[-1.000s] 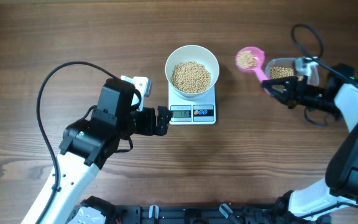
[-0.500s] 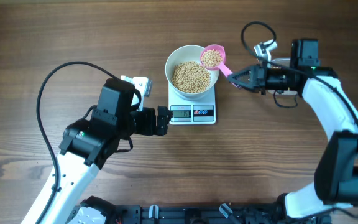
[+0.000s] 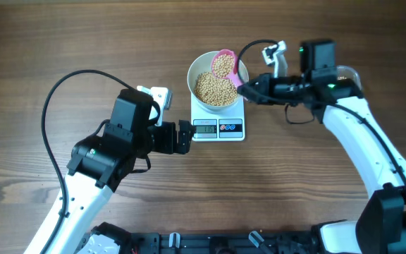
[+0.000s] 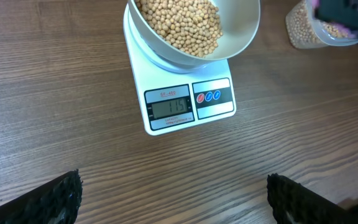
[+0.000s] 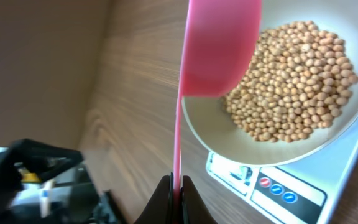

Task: Scoop item into bowl and weigh 150g on scale
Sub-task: 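Tilt the scoop slowly with the right gripper, trickling soybeans into the bowl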

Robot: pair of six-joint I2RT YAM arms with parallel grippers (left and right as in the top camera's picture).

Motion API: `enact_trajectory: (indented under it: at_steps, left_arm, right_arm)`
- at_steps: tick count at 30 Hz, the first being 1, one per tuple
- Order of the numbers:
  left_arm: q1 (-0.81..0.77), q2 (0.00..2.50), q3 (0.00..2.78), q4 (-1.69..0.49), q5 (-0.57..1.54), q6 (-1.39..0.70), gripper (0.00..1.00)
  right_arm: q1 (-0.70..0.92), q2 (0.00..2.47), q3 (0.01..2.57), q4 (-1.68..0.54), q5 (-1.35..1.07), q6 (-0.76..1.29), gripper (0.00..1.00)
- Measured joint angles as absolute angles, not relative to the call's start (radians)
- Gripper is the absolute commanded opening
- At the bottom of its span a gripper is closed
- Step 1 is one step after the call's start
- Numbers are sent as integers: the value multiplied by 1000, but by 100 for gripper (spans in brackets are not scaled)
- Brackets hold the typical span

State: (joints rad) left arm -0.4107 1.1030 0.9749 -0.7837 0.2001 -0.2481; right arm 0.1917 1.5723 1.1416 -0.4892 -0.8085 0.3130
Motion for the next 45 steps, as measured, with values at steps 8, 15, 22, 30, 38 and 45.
enact_trajectory:
  at_steps: [8,15,22,30,38,45]
  left_arm:
    - [-411,1103,975,-784,200,-248,100]
    - [-411,1103,975,-784,200,-248,100]
    - [-411,1103,975,-784,200,-248,100]
    - [-411,1103,975,-784,200,-248,100]
    - [-411,1103,975,-784,200,-248,100]
    - [-411,1103,975,-784,200,-248,100]
  right_arm:
    - [253,1572,1142,-488,-653,283,4]
    - [260,1572,1142,-485,-564,241,4]
    - [268,1572,1142,-473,-506,212,4]
    - [346,1572,1168,-472,-390,169,4]
    - [384,1572,1183,-485,-330,129,4]
    - [405,1572,1185,-501,-243,93,4]
